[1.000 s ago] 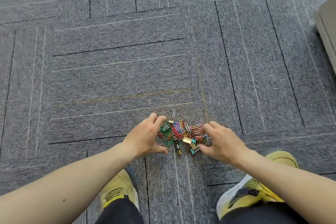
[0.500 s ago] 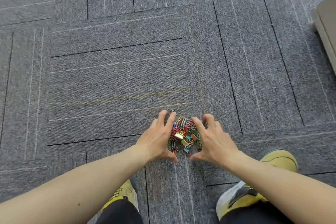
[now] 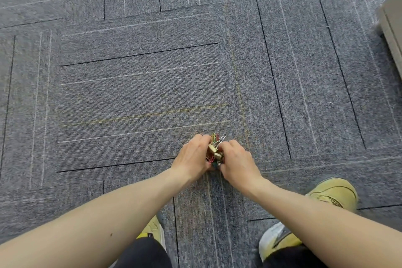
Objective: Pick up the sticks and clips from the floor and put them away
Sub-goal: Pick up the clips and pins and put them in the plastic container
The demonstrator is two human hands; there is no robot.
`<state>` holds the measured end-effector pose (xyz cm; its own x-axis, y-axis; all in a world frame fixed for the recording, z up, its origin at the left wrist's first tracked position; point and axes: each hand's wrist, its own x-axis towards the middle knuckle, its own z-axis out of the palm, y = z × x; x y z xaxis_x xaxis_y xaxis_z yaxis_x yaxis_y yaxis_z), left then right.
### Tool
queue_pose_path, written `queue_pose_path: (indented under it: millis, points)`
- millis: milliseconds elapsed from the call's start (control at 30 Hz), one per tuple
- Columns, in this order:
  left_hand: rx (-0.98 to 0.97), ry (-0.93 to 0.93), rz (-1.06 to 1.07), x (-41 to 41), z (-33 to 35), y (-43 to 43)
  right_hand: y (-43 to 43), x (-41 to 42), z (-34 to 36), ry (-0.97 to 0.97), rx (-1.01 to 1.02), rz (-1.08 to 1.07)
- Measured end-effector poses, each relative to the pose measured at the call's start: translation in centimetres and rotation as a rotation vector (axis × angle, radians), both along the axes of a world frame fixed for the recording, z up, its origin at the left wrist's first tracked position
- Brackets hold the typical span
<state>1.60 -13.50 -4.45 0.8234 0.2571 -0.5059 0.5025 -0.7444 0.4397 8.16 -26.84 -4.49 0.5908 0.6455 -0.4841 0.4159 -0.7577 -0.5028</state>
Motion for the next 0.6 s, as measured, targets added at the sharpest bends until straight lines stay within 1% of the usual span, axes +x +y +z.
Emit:
queue_pose_path:
  millis: [100,200,233,300,367,433,500,600]
  points:
    - [-0.015,-0.011,0.057,0.5,-0.2,0.1,0.9,0.7,0.1,0.077,-0.032,-0.165]
    - [-0.063,-0.026,0.083,1.0,0.0,-0.1,1.2,1.5,0.7,0.212,0.009,-0.265]
    - [-0.086,-0.029,0.095,1.2,0.0,-0.3,1.0,1.8,0.9,0.286,0.036,-0.315]
    - [-0.121,-0.040,0.119,1.4,0.3,-0.4,0.7,2.6,1.0,0.496,0.132,-0.485]
    - [-0.151,-0.065,0.140,1.5,0.6,-0.4,0.3,3.3,0.9,0.775,0.266,-0.718]
    - [-0.185,-0.074,0.134,1.8,1.1,-0.3,0.1,3.7,1.0,1.024,0.349,-0.887]
    - [-0.218,-0.081,0.118,2.2,1.6,-0.4,0.2,3.7,0.9,1.140,0.309,-0.948]
    - [-0.280,-0.111,0.072,2.8,2.4,-0.7,0.5,3.5,0.3,1.200,0.276,-1.038]
